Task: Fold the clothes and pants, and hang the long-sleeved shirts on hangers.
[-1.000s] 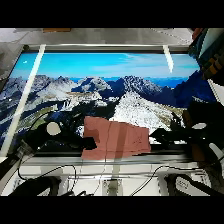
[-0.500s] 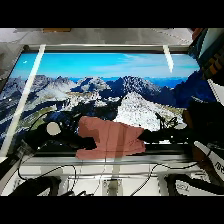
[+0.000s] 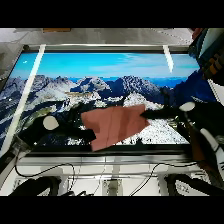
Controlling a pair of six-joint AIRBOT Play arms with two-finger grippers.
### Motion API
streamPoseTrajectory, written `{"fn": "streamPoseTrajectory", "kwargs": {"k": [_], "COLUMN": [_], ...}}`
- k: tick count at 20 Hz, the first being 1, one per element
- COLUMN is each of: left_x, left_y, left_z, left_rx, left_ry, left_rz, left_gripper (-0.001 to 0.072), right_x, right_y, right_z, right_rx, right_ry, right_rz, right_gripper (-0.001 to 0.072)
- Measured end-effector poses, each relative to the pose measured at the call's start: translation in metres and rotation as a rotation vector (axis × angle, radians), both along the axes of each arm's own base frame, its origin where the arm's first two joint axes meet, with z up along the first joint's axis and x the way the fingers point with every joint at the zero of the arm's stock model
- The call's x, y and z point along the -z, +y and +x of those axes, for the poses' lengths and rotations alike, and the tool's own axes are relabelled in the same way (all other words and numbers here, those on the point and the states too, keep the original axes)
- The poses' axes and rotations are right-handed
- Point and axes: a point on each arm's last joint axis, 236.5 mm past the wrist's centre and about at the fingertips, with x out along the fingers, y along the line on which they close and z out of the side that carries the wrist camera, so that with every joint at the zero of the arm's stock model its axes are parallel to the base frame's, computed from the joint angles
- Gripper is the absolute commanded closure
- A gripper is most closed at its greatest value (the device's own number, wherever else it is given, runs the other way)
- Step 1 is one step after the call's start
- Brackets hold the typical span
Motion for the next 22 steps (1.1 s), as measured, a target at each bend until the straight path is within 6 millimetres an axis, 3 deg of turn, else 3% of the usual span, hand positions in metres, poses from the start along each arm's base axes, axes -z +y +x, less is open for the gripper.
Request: {"fn": "streamPoseTrajectory", "kwargs": {"k": [2,4,6,7,9,12,15,19,20,21,22], "left_x": [-0.03,-0.065,-0.1,-0.117,-0.145,-0.178,-0.198,-0.212,-0.213,-0.214,-0.214], "left_y": [0.001,0.0,0.001,0.003,0.007,0.014,0.018,0.021,0.021,0.021,0.021], "left_z": [0.02,0.035,0.045,0.049,0.054,0.056,0.054,0.05,0.05,0.05,0.05], "left_rx": [0.011,0.017,0.015,0.01,-0.003,-0.025,-0.037,-0.045,-0.046,-0.046,-0.047], "left_ry": [-0.102,-0.205,-0.309,-0.365,-0.461,-0.576,-0.641,-0.684,-0.688,-0.691,-0.692], "left_rz": [0.005,-0.005,-0.016,-0.023,-0.031,-0.046,-0.059,-0.07,-0.071,-0.072,-0.072], "left_gripper": [0.0042,0.0042,0.0042,0.0042,0.0042,0.0042,0.0042,0.0042,0.0042,0.0042,0.0042], "right_x": [-0.049,-0.098,-0.144,-0.161,-0.177,-0.16,-0.136,-0.127,-0.127,-0.127,-0.128], "right_y": [-0.044,-0.1,-0.169,-0.206,-0.268,-0.335,-0.359,-0.367,-0.369,-0.371,-0.373], "right_z": [0.035,0.054,0.055,0.047,0.015,-0.064,-0.148,-0.232,-0.248,-0.259,-0.269], "right_rx": [0.126,0.285,0.483,0.592,0.782,1.063,1.303,1.5,1.535,1.563,1.588], "right_ry": [-0.112,-0.202,-0.265,-0.274,-0.236,0.001,0.279,0.505,0.541,0.567,0.587], "right_rz": [-0.062,-0.111,-0.157,-0.174,-0.197,-0.182,-0.12,-0.174,-0.201,-0.223,-0.249], "right_gripper": [0.0693,0.0693,0.0694,0.0694,0.0694,0.0694,0.0694,0.0688,0.0566,0.0306,-0.0008]}}
